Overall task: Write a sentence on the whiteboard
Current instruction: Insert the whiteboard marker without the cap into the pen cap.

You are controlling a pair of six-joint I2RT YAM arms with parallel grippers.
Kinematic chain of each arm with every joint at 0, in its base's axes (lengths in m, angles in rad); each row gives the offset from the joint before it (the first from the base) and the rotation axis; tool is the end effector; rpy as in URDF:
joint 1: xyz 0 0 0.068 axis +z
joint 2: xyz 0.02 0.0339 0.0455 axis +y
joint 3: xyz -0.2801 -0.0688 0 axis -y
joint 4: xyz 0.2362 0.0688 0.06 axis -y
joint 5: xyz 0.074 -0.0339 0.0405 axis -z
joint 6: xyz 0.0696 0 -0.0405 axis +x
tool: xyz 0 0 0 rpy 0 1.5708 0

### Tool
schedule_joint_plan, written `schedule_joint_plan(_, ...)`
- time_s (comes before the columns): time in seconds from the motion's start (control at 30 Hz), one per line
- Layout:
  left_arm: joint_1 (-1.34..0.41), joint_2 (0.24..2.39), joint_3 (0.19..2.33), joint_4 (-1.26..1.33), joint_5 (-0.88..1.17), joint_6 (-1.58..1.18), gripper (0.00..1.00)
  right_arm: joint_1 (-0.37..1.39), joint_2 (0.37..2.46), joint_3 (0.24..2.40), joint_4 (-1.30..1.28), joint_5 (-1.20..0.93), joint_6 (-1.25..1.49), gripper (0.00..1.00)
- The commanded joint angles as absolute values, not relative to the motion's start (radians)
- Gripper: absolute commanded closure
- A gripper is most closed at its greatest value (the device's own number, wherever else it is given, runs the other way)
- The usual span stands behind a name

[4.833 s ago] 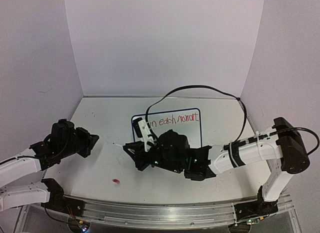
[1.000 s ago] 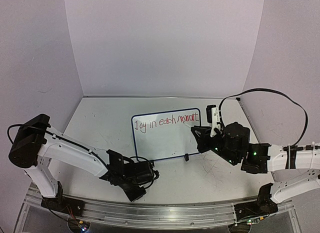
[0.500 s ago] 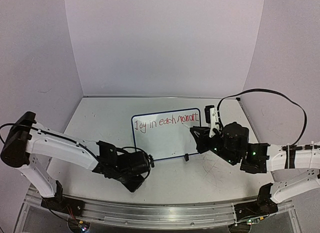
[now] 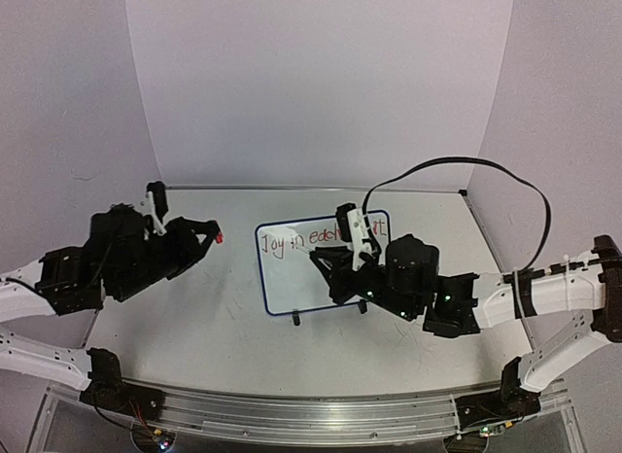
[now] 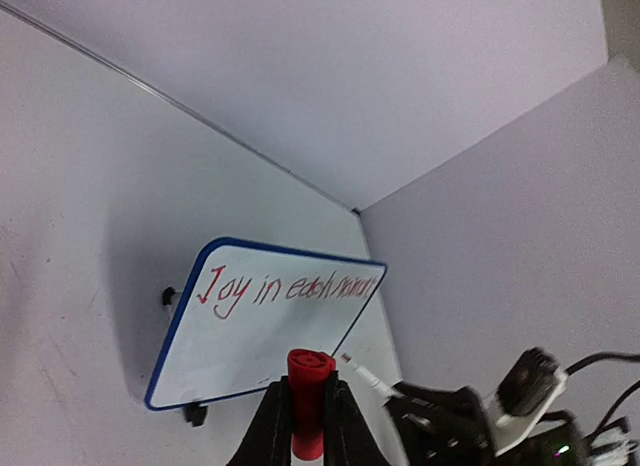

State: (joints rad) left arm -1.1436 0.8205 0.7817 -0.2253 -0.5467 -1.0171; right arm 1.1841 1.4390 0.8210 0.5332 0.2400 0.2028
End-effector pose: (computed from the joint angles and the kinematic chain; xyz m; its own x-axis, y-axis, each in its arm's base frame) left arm 0.1142 -0.1636 0.3343 -0.5413 -0.5646 -0.6230 0.2075 0.6284 -0.7497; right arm 0.1479 0.3194 0.2912 -0.1945 0.0411 -0.9800 -0.7873 0.5895 0.1810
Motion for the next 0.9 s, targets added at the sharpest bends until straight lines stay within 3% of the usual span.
schedule_joint_plan(0.0,-1.137,0.707,0.644,0.182,-0.680,-1.183,1.00,1.232,1.557,0.937,0.769,0.243,0.142,1.00)
schedule_joint_plan(0.3,-1.137,0.612,0.632,0.181,-0.757,-1.227,1.00,1.294,1.739,1.135,0.899,0.253,0.024,1.00)
schedule_joint_plan(0.87,-1.137,0.690,0.662,0.196,-0.755,-1.268,1.00,1.322,1.841,1.266,0.986,0.148,-0.036,1.00)
